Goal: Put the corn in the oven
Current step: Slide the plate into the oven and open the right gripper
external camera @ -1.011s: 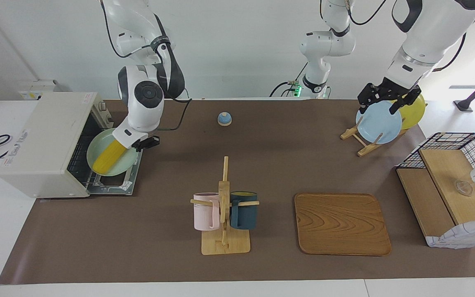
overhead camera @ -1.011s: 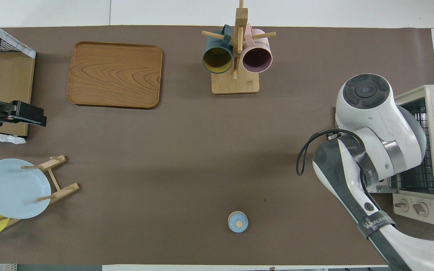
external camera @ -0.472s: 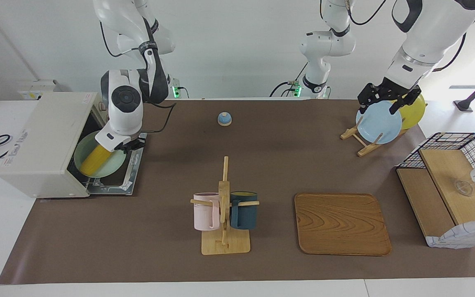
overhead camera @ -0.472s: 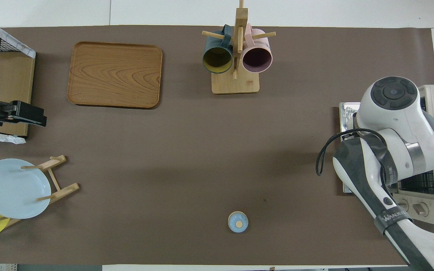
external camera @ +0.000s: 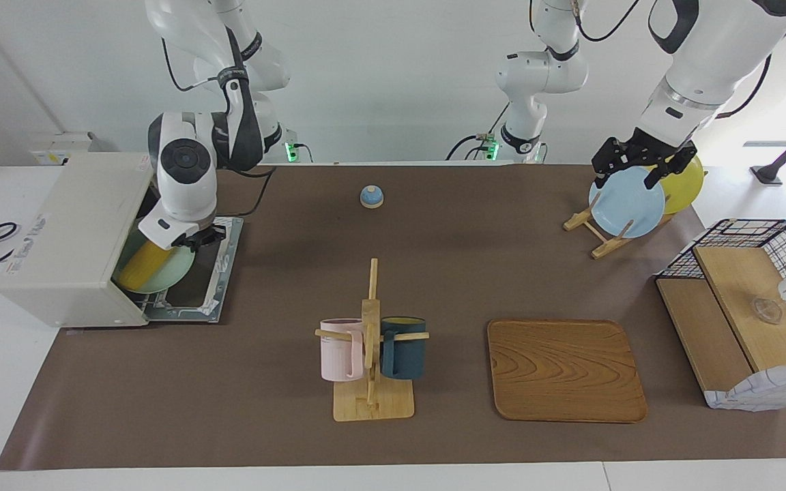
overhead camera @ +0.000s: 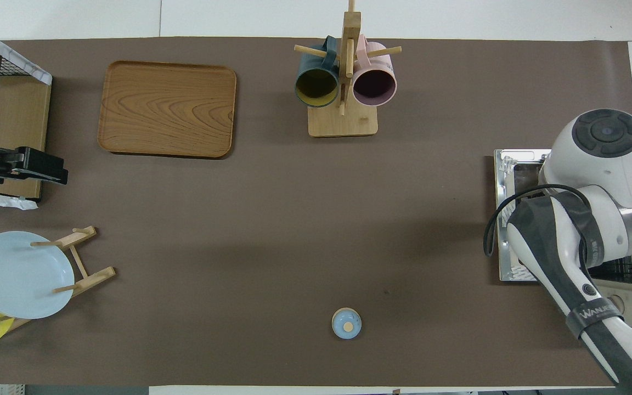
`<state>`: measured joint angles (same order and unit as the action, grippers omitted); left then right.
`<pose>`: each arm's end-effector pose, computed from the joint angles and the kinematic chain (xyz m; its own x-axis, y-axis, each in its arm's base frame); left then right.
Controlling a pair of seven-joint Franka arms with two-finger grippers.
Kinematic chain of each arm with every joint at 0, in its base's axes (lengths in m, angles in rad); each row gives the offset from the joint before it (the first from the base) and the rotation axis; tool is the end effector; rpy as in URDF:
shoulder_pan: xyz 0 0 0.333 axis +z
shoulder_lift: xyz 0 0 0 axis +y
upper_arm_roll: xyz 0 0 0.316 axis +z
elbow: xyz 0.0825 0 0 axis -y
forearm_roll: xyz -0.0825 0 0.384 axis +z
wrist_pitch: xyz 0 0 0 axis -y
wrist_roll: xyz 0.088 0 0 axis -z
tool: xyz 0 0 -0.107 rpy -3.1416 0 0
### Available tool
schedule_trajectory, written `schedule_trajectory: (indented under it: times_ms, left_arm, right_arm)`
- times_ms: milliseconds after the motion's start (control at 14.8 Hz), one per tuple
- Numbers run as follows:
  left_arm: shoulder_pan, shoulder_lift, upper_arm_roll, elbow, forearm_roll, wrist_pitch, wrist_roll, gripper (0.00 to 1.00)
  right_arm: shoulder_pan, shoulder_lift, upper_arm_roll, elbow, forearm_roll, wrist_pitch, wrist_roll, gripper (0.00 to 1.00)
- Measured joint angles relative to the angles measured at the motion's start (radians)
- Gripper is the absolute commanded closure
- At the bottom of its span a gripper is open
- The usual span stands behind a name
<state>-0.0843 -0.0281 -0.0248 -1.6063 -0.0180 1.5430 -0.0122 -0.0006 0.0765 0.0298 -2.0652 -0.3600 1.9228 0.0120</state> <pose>0.5389 -0.0612 0.6208 0.9946 -0.0971 -0.0354 -0.0966 -0.9952 0.0169 0.5397 -0.0091 0.3839 0.9628 0.1388 -0.2319 0.2060 -0.9324 0.2971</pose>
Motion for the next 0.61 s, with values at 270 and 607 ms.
schedule_trajectory:
  times_ms: [270, 607]
  left_arm:
    - [0.000, 0.000, 0.000, 0.000, 0.000, 0.000, 0.000, 0.00]
    - [0.000, 0.000, 0.000, 0.000, 0.000, 0.000, 0.000, 0.00]
  right_arm:
    - [-0.035, 0.000, 0.000, -0.004, 0.000, 0.006, -0.027, 1.00]
    - [-0.046, 0.000, 0.000, -0.014, 0.000, 0.010, -0.027, 0.53]
